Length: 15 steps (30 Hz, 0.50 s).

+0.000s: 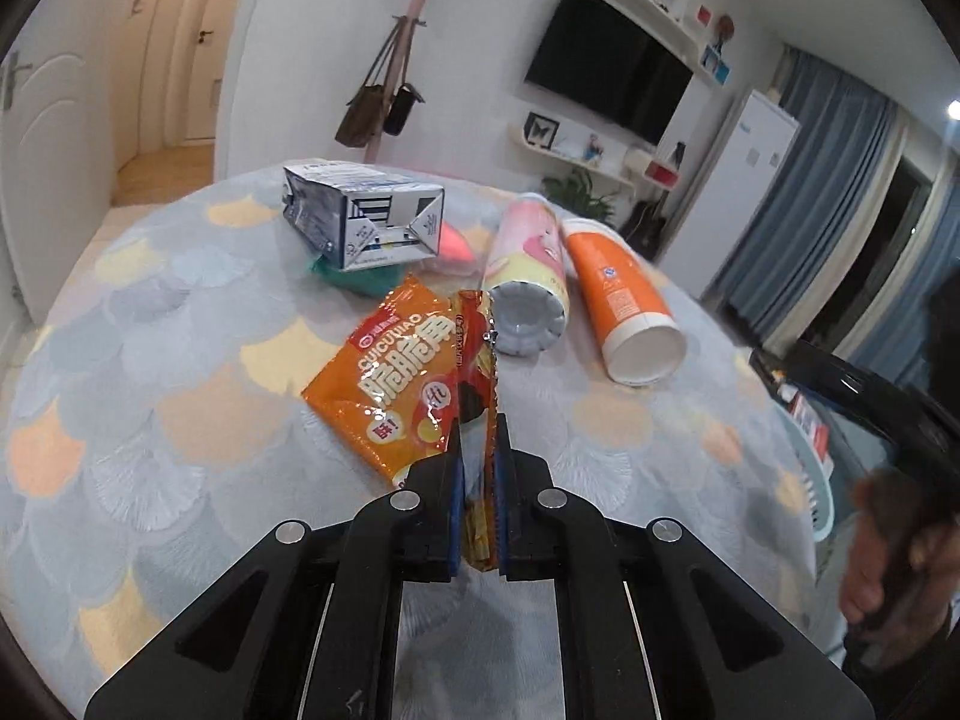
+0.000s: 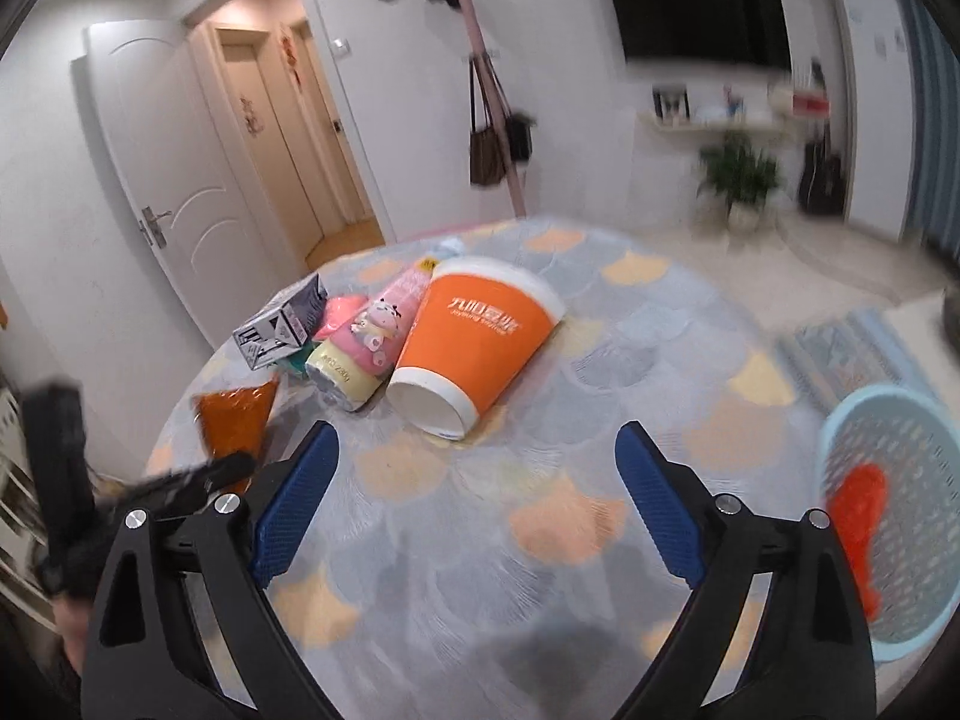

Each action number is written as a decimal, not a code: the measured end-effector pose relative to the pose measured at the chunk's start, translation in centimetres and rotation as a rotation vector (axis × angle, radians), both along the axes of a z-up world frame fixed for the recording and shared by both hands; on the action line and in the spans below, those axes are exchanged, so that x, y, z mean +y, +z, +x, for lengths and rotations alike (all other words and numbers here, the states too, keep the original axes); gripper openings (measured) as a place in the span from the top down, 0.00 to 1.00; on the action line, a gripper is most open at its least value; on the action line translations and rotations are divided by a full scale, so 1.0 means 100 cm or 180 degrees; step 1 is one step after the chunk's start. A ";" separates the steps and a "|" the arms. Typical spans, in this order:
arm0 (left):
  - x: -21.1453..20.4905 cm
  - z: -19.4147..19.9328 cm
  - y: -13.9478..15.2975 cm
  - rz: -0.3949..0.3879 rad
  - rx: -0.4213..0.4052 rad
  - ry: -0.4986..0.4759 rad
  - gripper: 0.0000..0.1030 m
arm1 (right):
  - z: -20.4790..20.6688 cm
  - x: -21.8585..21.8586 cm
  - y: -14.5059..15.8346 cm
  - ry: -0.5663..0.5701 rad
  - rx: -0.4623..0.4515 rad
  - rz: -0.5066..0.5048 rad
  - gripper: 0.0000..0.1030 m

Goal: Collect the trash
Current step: 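Grasp the orange Joyoung soymilk cup with the right gripper while the left holds the packet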

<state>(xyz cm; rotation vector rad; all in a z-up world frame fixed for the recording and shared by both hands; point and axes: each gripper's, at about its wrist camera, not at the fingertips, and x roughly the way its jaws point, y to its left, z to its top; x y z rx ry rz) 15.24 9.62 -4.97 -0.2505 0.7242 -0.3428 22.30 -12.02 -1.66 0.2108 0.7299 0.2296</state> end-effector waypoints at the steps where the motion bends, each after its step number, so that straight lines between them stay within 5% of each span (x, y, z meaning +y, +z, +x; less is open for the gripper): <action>1: 0.002 -0.001 -0.002 -0.0055 0.0028 -0.0001 0.94 | 0.011 0.003 -0.002 0.0010 0.0089 0.0048 0.13; 13: 0.021 0.010 -0.012 -0.0361 0.0203 0.0071 0.94 | 0.109 0.038 -0.043 -0.0394 0.0772 0.0193 0.12; 15: 0.023 0.011 -0.012 -0.0393 0.0195 0.0086 0.94 | 0.111 0.042 -0.047 -0.0415 0.0654 0.0105 0.08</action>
